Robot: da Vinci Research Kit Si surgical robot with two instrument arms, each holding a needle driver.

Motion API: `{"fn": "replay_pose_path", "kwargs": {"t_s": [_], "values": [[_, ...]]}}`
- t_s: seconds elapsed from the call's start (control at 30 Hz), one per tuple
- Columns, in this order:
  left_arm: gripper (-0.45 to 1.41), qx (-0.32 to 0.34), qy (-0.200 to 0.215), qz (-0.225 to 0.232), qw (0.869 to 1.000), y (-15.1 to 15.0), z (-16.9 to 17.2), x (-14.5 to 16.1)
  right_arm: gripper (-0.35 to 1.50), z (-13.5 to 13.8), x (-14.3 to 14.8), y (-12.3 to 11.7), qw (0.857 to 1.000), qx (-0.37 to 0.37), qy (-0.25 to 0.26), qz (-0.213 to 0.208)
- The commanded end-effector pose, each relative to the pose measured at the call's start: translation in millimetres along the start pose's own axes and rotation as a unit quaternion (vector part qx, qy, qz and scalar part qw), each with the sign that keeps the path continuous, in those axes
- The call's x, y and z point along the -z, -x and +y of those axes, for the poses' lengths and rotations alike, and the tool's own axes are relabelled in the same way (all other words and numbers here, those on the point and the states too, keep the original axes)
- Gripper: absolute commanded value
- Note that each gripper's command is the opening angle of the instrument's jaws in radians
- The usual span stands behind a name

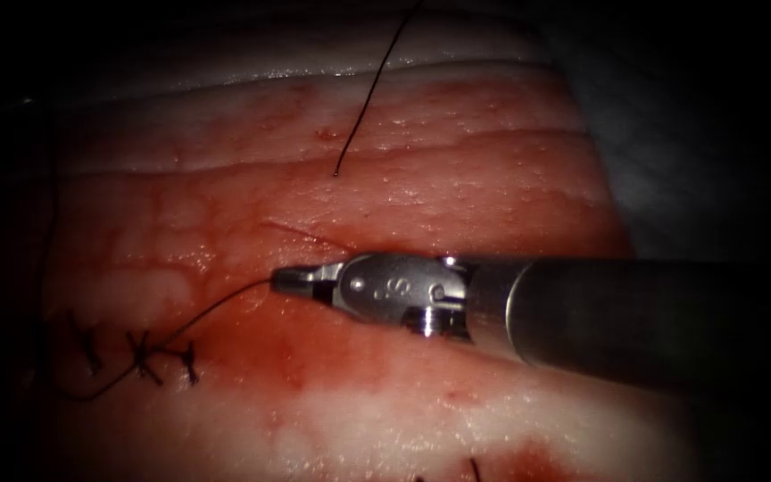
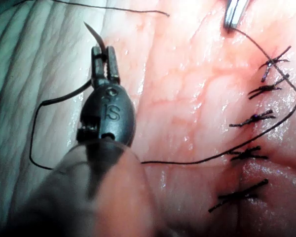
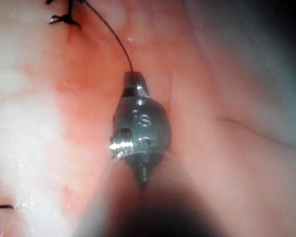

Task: Wound Closure
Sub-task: Use the right hand to pull the suture through the skin until only a short tail remains.

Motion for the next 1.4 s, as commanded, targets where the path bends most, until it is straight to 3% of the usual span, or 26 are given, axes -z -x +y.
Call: {"fn": "replay_pose_path", "kwargs": {"t_s": [0.03,0.2,0.37,0.7,1.03,1.07,1.1,1.13,1.17,1.27,1.4], "values": [[-0.45,0.0,0.0,0.001,1.0,0.3,-0.1,-0.8,-0.35,-0.3,-0.9,0.0,1.0,-0.011,-0.004,-0.007],[-0.45,-0.001,0.001,0.001,1.0,0.4,0.1,-0.8,-0.35,-1.5,0.0,-0.6,1.0,-0.021,-0.013,-0.018],[-0.45,0.001,0.002,0.001,1.0,0.4,0.2,-0.8,-0.35,-4.2,2.9,-1.7,1.0,-0.017,-0.017,-0.015],[-0.45,0.0,0.008,-0.001,1.0,0.4,0.9,-1.4,-0.35,-13.5,10.3,-4.4,0.999,-0.002,-0.032,-0.003],[-0.45,-0.003,0.012,-0.004,1.0,0.3,1.5,-1.6,-0.35,-21.2,13.1,-6.0,0.997,0.016,-0.072,0.019],[-0.45,-0.003,0.012,-0.004,1.0,0.3,1.5,-1.6,-0.23,-21.2,12.9,-6.2,0.997,0.015,-0.074,0.023],[-0.45,-0.003,0.012,-0.004,1.0,0.3,1.5,-1.6,0.42,-21.1,12.6,-6.5,0.996,0.036,-0.072,0.03],[-0.45,-0.003,0.014,-0.004,1.0,0.3,1.5,-1.6,0.76,-20.7,12.4,-6.7,0.996,0.054,-0.069,0.036],[-0.45,-0.003,0.014,-0.005,1.0,0.3,1.5,-1.6,0.91,-20.2,12.2,-6.9,0.995,0.057,-0.068,0.043],[-0.45,-0.003,0.014,-0.005,1.0,0.3,1.4,-1.4,1.06,-17.5,11.8,-7.4,0.994,0.063,-0.062,0.07],[-0.45,-0.003,0.014,-0.005,1.0,0.4,1.3,-1.3,1.08,-12.6,11.5,-7.7,0.991,0.075,-0.052,0.093]]}}
